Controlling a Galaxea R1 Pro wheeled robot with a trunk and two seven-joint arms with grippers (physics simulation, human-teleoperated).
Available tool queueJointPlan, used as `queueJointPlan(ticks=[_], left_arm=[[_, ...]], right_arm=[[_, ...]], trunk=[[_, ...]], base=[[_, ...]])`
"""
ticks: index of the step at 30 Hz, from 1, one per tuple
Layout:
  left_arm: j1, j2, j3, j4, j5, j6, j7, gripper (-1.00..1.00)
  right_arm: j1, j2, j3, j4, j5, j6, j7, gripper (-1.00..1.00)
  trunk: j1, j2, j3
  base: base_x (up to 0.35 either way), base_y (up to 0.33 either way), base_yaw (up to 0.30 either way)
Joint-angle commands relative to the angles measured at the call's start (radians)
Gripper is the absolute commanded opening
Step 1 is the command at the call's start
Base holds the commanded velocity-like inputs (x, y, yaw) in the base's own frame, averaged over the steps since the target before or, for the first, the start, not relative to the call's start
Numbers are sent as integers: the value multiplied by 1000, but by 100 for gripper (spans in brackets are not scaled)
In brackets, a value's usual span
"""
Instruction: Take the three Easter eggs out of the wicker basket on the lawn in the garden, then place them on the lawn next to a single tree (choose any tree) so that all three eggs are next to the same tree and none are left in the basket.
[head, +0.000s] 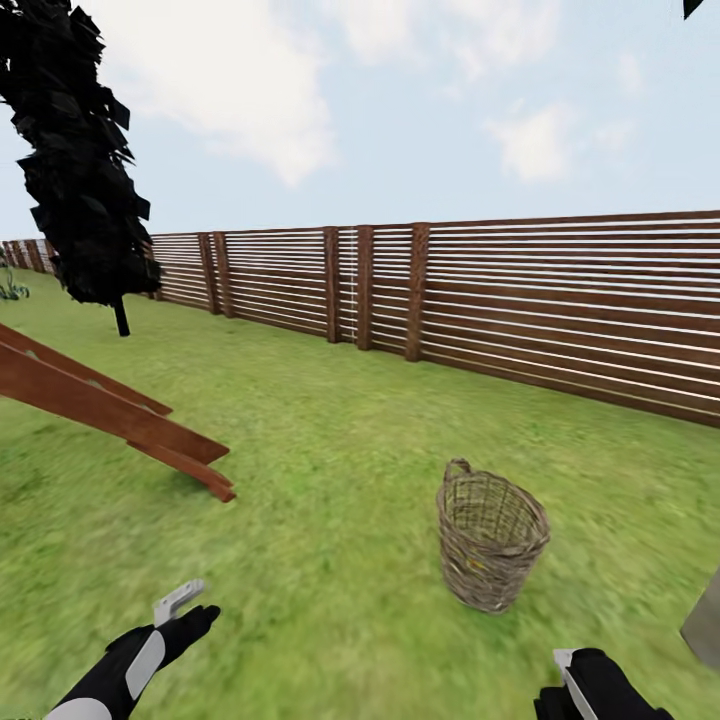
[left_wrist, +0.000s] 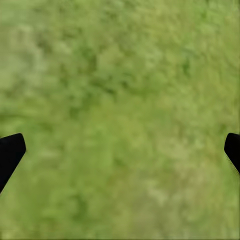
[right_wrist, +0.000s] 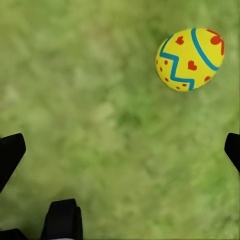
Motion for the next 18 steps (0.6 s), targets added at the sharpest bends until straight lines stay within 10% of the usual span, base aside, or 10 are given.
queueJointPlan(ticks=[1,18], left_arm=[[-1,-1,7,-1,4,7,-4,100],[-1,-2,7,-1,4,7,-4,100]], right_arm=[[0,0,-3,-2,6,5,3,100],[0,-1,-6,-2,4,5,3,100]], trunk=[[0,0,-1],[0,0,-1]], base=[[327,0,291],[328,0,165]])
